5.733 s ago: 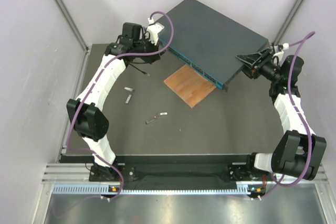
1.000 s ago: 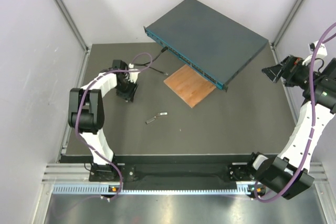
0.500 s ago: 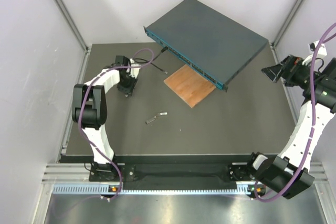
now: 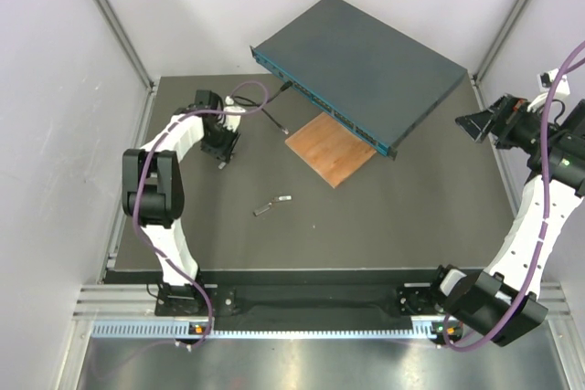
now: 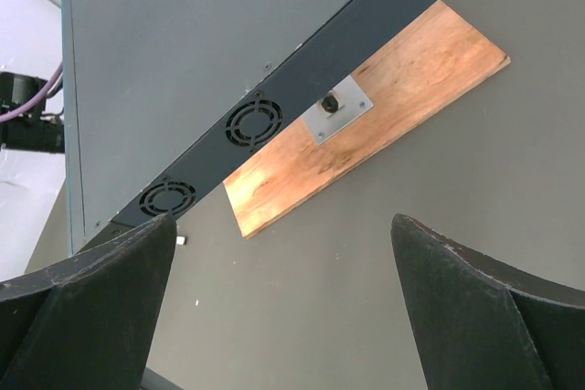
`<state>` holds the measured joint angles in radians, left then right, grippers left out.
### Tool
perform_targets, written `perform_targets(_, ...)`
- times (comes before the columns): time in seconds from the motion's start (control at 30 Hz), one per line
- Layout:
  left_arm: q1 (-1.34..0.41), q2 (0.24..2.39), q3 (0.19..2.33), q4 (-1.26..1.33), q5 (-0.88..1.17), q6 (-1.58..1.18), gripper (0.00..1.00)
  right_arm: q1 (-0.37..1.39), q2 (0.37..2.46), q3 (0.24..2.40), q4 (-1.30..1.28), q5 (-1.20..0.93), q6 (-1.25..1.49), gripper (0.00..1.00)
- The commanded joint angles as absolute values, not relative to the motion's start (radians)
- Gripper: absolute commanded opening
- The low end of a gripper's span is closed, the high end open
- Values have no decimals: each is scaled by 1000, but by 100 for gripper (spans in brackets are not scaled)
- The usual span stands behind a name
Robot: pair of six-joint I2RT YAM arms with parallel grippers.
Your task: Insert the plug into the switch port
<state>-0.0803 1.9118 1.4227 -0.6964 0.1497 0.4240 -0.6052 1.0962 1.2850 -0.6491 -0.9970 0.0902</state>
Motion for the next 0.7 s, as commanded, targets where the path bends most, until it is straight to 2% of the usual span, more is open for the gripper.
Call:
perform_targets(0.0,-83,1950,1495,-703,175,454,44,-603,1100,1324,-598,-1022,89,100)
perform_targets(0.27,-87,2034,1533,-706,178,456,43,-601,1101,1322,-600,-1017,86,100)
perform_targets(0.4,-94,2031,1497,-698,150,456,38,-601,1101,1324,-600,-1019,87,100)
perform_targets(0.53,-94,1978,1433,-698,121,449,26,-601,1101,1331,-598,-1019,87,100)
perform_targets(0.67,-94,1895,1336,-721,101,440,9,-594,1108,1341,-586,-1017,97,100)
